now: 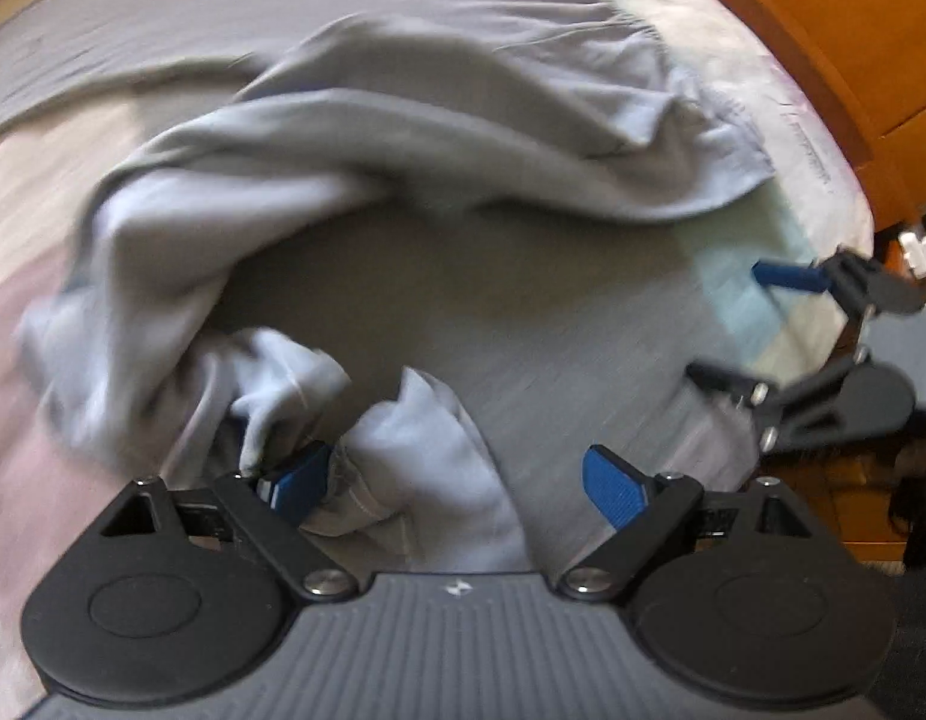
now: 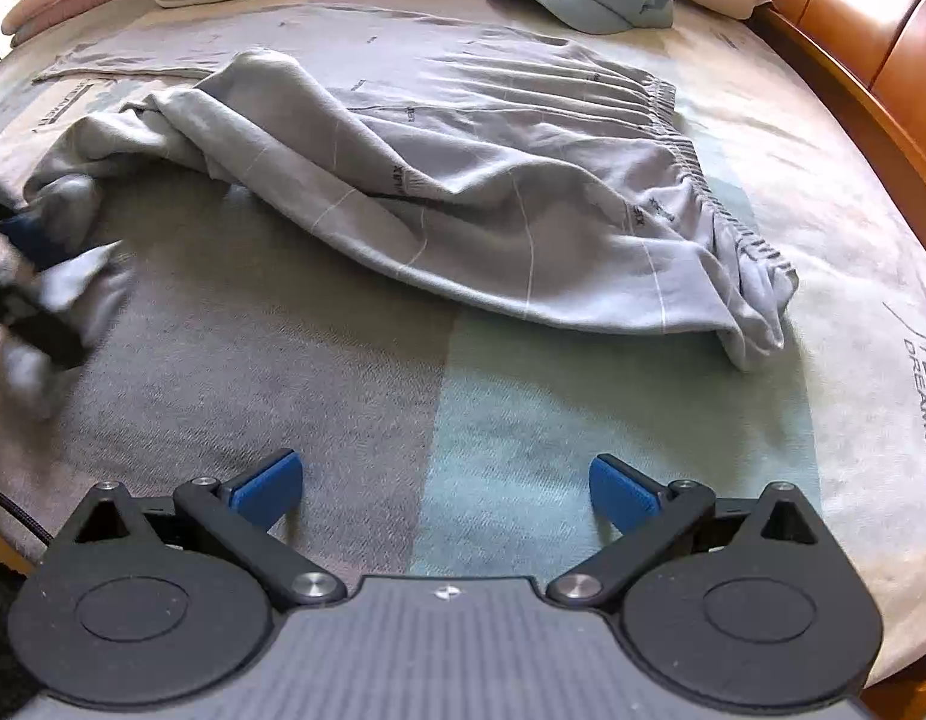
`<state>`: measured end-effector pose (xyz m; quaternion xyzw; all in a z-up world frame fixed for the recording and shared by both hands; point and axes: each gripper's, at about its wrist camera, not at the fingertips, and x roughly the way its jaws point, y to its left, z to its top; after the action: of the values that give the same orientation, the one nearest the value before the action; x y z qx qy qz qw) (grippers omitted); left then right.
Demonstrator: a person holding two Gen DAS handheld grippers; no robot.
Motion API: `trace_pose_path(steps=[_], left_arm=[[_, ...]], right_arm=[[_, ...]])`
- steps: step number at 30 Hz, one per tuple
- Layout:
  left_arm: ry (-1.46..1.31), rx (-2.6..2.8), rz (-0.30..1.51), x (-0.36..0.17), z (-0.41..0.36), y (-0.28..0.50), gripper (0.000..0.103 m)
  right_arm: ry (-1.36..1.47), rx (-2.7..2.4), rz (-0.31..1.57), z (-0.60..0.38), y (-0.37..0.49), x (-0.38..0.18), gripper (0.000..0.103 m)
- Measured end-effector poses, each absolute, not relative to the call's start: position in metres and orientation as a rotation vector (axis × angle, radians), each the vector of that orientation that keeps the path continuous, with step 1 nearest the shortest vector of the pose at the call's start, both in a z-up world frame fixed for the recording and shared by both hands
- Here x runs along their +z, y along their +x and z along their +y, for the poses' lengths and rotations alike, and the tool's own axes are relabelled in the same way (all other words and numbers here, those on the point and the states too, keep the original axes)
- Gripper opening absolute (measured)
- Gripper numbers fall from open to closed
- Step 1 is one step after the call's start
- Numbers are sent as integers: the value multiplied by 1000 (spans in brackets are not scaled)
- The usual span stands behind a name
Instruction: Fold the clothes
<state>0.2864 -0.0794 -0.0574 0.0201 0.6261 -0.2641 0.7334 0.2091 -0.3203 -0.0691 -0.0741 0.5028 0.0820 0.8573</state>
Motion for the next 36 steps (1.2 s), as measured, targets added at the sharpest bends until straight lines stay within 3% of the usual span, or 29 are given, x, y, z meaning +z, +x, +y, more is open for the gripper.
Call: trace_pose_path(steps=[9, 21, 22, 24, 26, 30, 31, 32, 33, 36], left_arm=[[80, -390, 1453, -51, -28, 259, 91], [-53, -279, 1211, -17, 16, 253, 88], [-58, -272, 1197, -21, 17, 252, 85], [-57, -266, 1177, -28, 19, 248, 69], [-58, -266, 1173, -38, 17, 245, 44], [-71, -248, 1171, -58, 15, 241, 34], [-58, -241, 1152, -60, 15, 240, 27], [-38, -235, 1139, -58, 15, 237, 14], [-31, -234, 1127, -54, 16, 236, 8], [17, -217, 1076, -39, 21, 235, 7]], right_arm=[[-169, 203, 1045, -311, 225, -66, 103], [-161, 272, 1049, -296, 236, -70, 103], [-160, 272, 1046, -295, 236, -71, 103], [-155, 274, 1041, -295, 236, -72, 103], [-149, 276, 1041, -296, 237, -72, 103], [-151, 276, 1038, -298, 237, -73, 103], [-152, 276, 1038, -297, 237, -73, 103], [-153, 275, 1039, -297, 238, -73, 103], [-153, 273, 1042, -297, 238, -73, 103], [-153, 266, 1050, -296, 239, -71, 103]])
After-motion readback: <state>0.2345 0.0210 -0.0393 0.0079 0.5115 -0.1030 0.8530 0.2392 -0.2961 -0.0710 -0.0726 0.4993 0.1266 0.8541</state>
